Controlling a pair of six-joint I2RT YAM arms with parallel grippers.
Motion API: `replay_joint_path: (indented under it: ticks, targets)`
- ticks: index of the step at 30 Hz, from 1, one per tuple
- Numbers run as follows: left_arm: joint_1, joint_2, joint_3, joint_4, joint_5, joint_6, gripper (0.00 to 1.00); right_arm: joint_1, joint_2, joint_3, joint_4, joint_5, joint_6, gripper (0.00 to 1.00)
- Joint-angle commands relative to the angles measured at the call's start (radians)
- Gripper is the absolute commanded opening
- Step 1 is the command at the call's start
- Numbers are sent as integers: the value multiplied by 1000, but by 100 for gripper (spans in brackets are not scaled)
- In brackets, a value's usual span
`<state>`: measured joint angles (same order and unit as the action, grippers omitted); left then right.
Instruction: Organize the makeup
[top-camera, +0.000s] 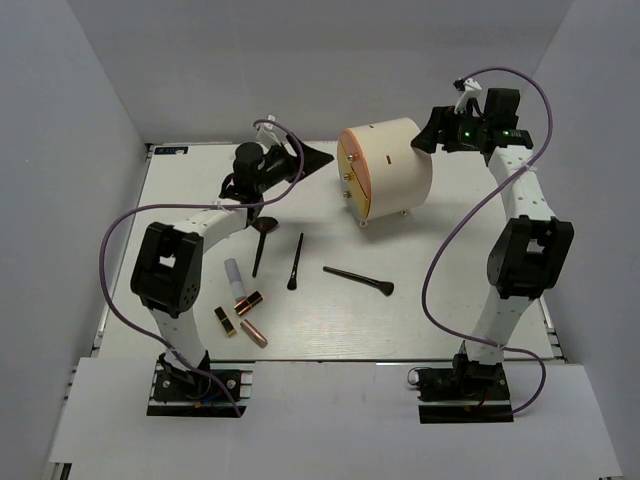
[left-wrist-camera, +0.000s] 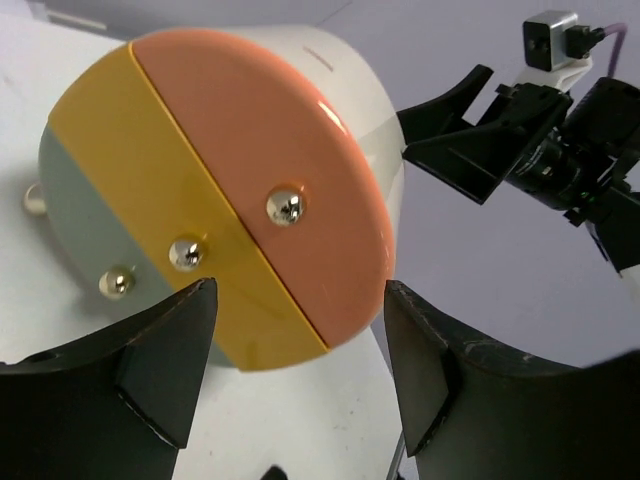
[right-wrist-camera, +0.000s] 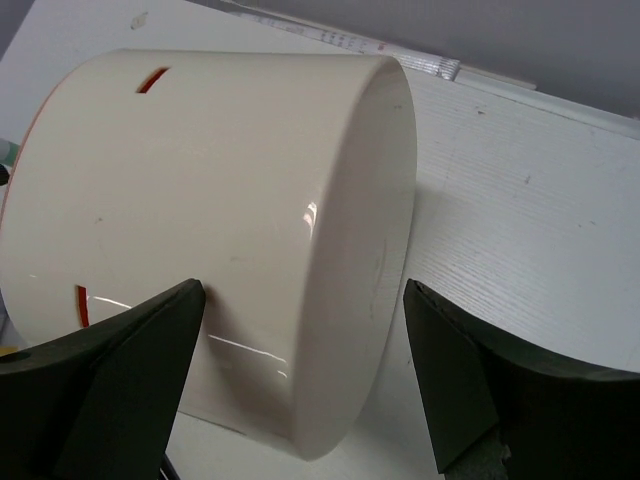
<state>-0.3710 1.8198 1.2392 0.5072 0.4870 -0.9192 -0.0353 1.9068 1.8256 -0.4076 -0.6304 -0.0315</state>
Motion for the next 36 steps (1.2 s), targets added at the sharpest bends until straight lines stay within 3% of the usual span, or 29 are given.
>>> replay_joint_path:
  ticks: [1, 9, 22, 32, 36]
  targets:
    - [-6, 54, 48, 115, 27, -56, 77, -14, 41, 76, 53, -61, 24, 85]
    - [-26, 196, 201, 129, 53, -63, 76, -25, 83, 87, 61, -150, 50, 78]
    - [-63, 288, 276, 160, 33, -106, 74, -34, 103, 78, 93, -189, 91, 68]
    - [-81, 335, 301, 183, 25, -144, 64, -34, 98, 61, 101, -192, 93, 67]
    - [-82, 351, 312, 200, 24, -165, 54, -34, 97, 58, 102, -192, 97, 66]
